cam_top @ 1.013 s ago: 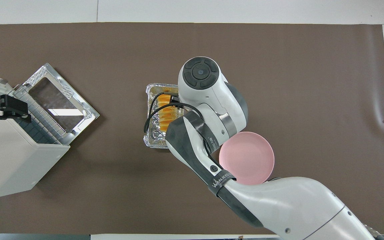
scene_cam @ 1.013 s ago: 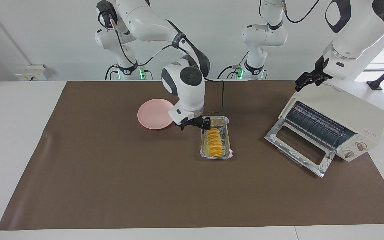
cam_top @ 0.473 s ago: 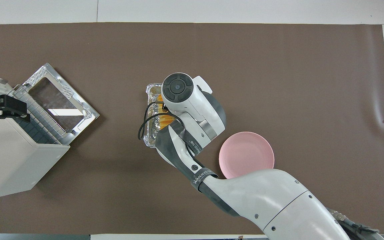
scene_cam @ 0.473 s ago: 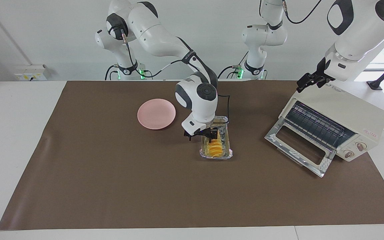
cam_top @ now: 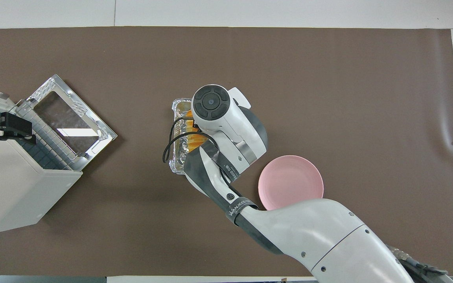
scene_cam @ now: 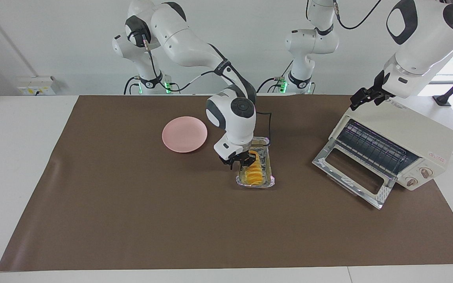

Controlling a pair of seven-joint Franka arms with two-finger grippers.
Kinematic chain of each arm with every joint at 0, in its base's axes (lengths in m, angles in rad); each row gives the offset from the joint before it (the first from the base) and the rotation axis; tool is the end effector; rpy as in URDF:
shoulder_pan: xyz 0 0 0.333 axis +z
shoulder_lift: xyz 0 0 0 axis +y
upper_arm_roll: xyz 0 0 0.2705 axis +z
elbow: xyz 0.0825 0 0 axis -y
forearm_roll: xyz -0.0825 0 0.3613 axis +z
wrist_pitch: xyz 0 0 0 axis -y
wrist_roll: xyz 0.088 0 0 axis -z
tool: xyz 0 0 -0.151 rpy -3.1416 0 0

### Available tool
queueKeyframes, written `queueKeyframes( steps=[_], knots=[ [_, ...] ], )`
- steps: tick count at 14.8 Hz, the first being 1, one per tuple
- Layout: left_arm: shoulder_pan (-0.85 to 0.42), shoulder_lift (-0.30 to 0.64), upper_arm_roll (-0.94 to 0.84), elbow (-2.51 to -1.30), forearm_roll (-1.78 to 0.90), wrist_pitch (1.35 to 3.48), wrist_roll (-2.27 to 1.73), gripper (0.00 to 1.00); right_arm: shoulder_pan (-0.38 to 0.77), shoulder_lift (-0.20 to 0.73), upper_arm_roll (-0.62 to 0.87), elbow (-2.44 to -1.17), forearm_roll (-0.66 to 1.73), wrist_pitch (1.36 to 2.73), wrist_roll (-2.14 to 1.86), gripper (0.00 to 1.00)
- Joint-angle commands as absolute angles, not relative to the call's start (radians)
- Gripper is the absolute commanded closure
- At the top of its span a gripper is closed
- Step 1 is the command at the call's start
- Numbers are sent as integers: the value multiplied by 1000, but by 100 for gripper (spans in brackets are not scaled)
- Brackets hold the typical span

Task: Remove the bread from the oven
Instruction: 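Grasp the edge of the foil tray with the right gripper, then drag the foil tray away from the oven with the right gripper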

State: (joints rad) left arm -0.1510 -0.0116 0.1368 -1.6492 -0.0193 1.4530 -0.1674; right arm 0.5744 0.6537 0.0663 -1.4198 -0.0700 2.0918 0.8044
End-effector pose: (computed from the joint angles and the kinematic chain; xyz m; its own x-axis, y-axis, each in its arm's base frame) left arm 0.5041 -0.0100 0.4980 0.9713 0.1503 -0.1845 0.1510 -0.9885 -0.0100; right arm 0.5500 0.3953 0.2471 0.9893 -0.1429 0.0288 -0.1430 -0.9897 0.0005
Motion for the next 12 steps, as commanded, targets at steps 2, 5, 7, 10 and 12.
queueKeyframes(
  steps=[2, 5, 7, 10, 12],
  knots=[
    [-141, -28, 133, -1658, -3, 1466, -160, 0, 574, 660, 69, -1416, -89, 2109, 822, 100],
    [-149, -28, 133, -1658, -3, 1463, -161, 0, 572, 661, 69, -1408, -83, 2103, 813, 100],
    [-149, -28, 133, -1658, -3, 1465, -163, 0, 545, 654, 69, -1399, -75, 2077, 804, 100],
    [-146, -29, 133, -1658, -3, 1465, -163, 0, 439, 611, 81, -1341, -19, 1959, 700, 100],
    [-146, -28, 133, -1658, -3, 1465, -163, 0, 372, 592, 83, -1327, 18, 1898, 631, 100]
  ],
)
